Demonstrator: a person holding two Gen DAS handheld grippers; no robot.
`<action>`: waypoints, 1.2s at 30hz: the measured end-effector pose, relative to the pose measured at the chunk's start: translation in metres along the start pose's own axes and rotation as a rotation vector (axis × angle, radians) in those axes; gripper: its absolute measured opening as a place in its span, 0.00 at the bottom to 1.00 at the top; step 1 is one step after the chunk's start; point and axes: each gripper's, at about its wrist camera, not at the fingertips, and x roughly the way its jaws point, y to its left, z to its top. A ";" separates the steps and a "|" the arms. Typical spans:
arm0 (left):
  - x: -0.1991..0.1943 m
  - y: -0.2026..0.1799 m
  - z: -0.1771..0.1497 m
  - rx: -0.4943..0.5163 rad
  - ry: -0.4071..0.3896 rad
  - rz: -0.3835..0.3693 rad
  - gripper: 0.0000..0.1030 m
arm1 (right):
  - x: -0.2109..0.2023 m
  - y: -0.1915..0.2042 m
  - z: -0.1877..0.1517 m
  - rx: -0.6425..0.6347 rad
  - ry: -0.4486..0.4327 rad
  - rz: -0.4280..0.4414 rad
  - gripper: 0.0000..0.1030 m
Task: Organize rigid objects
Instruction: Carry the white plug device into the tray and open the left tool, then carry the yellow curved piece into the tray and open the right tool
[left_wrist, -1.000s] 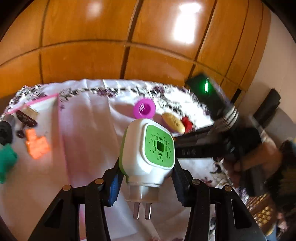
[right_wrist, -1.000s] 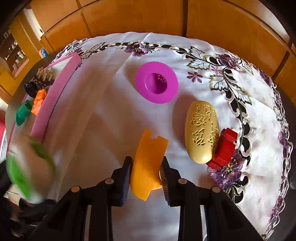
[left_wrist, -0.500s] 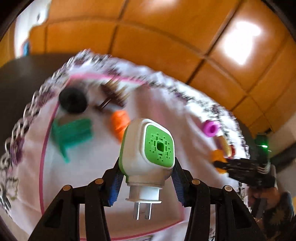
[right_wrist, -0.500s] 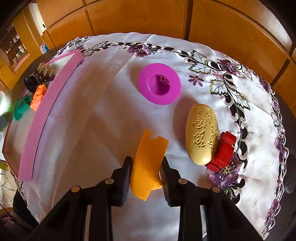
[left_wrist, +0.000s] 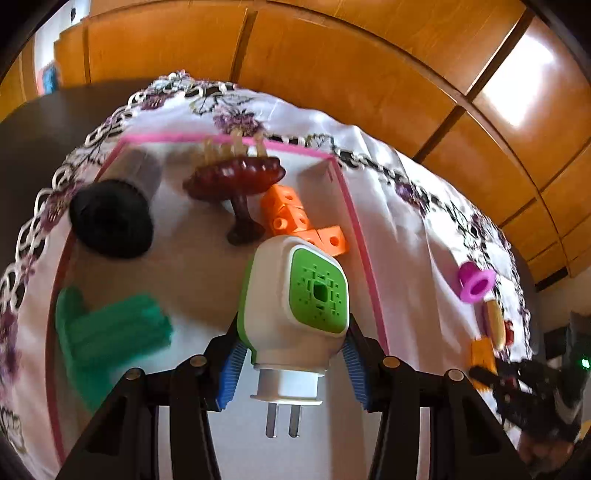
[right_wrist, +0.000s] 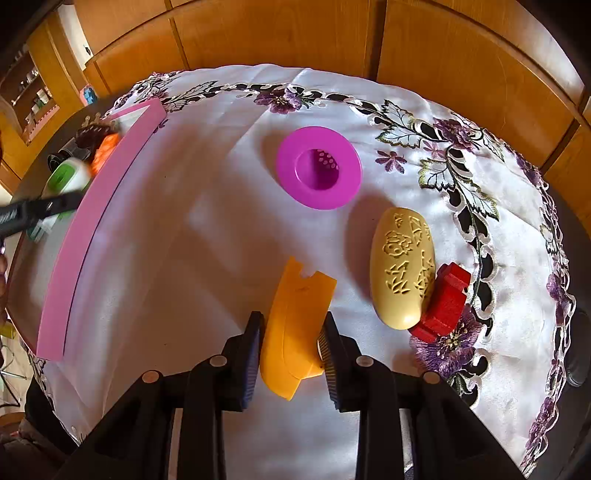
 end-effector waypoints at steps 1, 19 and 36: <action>0.002 -0.001 0.003 0.013 -0.007 0.003 0.48 | 0.000 0.000 0.000 -0.003 -0.001 -0.001 0.29; -0.045 -0.008 -0.025 0.111 -0.159 0.082 0.66 | 0.000 0.002 0.000 -0.027 -0.004 -0.022 0.29; -0.105 -0.018 -0.075 0.197 -0.288 0.118 0.68 | -0.001 0.001 0.000 -0.037 -0.012 -0.037 0.29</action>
